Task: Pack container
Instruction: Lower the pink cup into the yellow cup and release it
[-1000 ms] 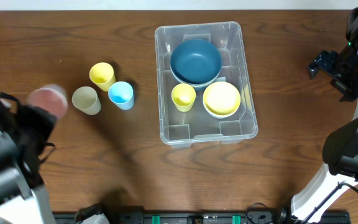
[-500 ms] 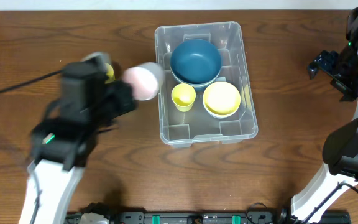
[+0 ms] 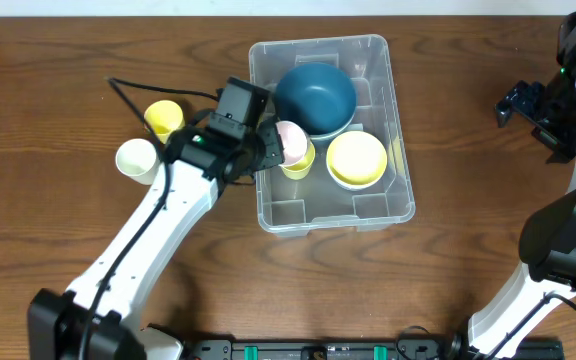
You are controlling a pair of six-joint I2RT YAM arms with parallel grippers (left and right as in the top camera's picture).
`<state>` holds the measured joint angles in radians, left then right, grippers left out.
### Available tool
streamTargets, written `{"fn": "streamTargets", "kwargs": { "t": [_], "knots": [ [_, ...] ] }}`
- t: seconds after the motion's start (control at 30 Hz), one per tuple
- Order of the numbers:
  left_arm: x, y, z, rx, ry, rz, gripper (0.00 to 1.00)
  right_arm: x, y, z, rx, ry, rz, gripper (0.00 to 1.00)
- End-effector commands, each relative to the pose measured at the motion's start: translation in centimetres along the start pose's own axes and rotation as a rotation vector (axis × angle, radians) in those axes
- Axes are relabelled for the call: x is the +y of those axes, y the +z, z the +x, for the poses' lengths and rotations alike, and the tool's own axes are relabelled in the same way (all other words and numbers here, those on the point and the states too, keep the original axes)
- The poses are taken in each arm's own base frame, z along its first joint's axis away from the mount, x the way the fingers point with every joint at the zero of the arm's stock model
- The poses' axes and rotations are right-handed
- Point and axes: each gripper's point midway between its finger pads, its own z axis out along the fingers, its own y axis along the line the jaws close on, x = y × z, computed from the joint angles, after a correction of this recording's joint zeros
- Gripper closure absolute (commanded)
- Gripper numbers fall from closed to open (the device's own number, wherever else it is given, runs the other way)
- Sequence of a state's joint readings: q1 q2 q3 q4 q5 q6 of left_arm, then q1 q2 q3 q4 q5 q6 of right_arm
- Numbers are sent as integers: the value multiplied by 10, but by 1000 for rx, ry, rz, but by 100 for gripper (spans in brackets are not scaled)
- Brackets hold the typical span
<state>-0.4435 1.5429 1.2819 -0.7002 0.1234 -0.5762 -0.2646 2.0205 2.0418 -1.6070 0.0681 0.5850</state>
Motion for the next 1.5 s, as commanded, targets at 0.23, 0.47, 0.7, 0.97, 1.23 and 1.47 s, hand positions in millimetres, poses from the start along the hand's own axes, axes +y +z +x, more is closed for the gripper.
{"fn": "streamTargets", "kwargs": {
  "t": [0.23,0.47,0.7,0.97,1.23,1.47],
  "knots": [
    [2,13,-5,-4,37,-26,94,-4,-5,-2,-17,19,1,1],
    [3,13,-4,3,37,-31,88,-4,-5,-2,-17,19,1,1],
    [3,13,-4,1,67,-30,22,-4,-5,-2,-17,19,2,1],
    [13,-44,-52,-130,13,-20,2,-4,-5,-2,-17,19,1,1],
    [162,-111,-69,-215,-419,-340,2,-3,-5,-2,-17,19,1,1],
    [233,-88,-49,-66,-601,-403,2,-4,-5,-2,-16,19,1,1]
  ]
}}
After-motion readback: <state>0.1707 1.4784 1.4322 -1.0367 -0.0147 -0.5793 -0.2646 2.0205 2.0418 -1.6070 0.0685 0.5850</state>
